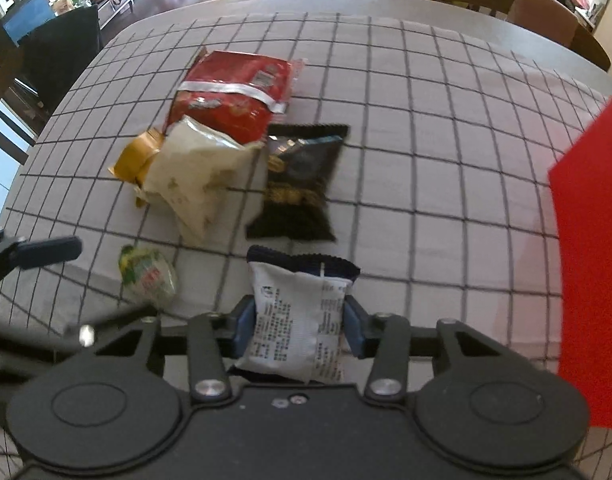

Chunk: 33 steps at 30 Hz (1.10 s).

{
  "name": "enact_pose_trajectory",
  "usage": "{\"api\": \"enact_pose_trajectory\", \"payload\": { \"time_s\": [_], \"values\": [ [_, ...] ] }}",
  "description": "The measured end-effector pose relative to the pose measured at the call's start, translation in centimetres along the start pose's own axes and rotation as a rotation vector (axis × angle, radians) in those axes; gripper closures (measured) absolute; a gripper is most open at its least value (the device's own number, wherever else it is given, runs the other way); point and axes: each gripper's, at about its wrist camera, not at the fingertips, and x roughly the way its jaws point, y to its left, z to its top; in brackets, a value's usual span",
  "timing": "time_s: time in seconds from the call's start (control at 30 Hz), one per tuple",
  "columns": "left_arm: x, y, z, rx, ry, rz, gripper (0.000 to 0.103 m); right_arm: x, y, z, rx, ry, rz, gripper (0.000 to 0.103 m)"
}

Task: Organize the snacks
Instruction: 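Grasp the white printed packet with the right gripper while the left grasps the green round candy, then carry both held snacks into the red box and open both grippers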

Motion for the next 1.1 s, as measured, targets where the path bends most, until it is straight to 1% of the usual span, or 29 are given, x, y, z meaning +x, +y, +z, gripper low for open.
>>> {"api": "enact_pose_trajectory", "payload": {
  "time_s": [0.07,0.13,0.2,0.3,0.43,0.47,0.53,0.57,0.63,0.67,0.7,0.83,0.93,1.1],
  "values": [
    [0.7,0.0,0.3,-0.032,0.024,-0.006,0.026,-0.7,-0.6,-0.7,0.006,-0.004,0.010,0.059],
    [1.2,-0.3,0.7,-0.055,0.042,0.005,0.031,-1.3,-1.2,-1.2,0.018,-0.010,0.019,0.059],
    [1.7,-0.7,0.9,-0.065,0.055,0.031,0.037,-1.9,-1.7,-1.6,0.034,-0.021,0.029,0.060],
    [2.1,-1.5,1.2,-0.065,0.056,0.068,0.040,-2.5,-2.1,-2.1,0.045,-0.033,0.028,0.060],
    [2.4,-2.4,1.6,-0.042,0.063,0.101,0.057,-3.2,-2.6,-2.9,0.057,-0.043,0.040,0.060],
    [2.5,-2.7,1.6,-0.031,0.064,0.113,0.059,-3.3,-2.7,-3.0,0.059,-0.046,0.039,0.060],
    [2.5,-3.1,1.4,-0.009,0.061,0.140,0.065,-3.6,-2.8,-3.3,0.061,-0.051,0.039,0.060],
    [2.5,-3.1,1.4,-0.005,0.059,0.143,0.067,-3.7,-2.9,-3.5,0.062,-0.054,0.041,0.060],
    [2.5,-3.1,1.3,-0.004,0.056,0.143,0.077,-4.0,-3.0,-3.7,0.063,-0.058,0.043,0.060],
    [2.4,-2.9,1.3,-0.006,0.054,0.136,0.078,-4.1,-3.2,-3.9,0.063,-0.060,0.043,0.060],
    [2.4,-2.9,1.2,-0.012,0.052,0.124,0.084,-4.3,-3.3,-4.1,0.063,-0.062,0.041,0.060],
    [1.8,-2.1,0.6,-0.052,0.039,0.101,0.085,-5.0,-3.9,-4.7,0.067,-0.070,0.037,0.060],
    [1.0,-1.5,-0.1,-0.095,0.024,0.070,0.085,-5.8,-4.4,-5.2,0.064,-0.080,0.039,0.060],
    [-0.5,-1.4,-0.8,-0.136,0.012,0.067,0.085,-7.2,-5.3,-6.2,0.058,-0.092,0.045,0.060]
  ]
}}
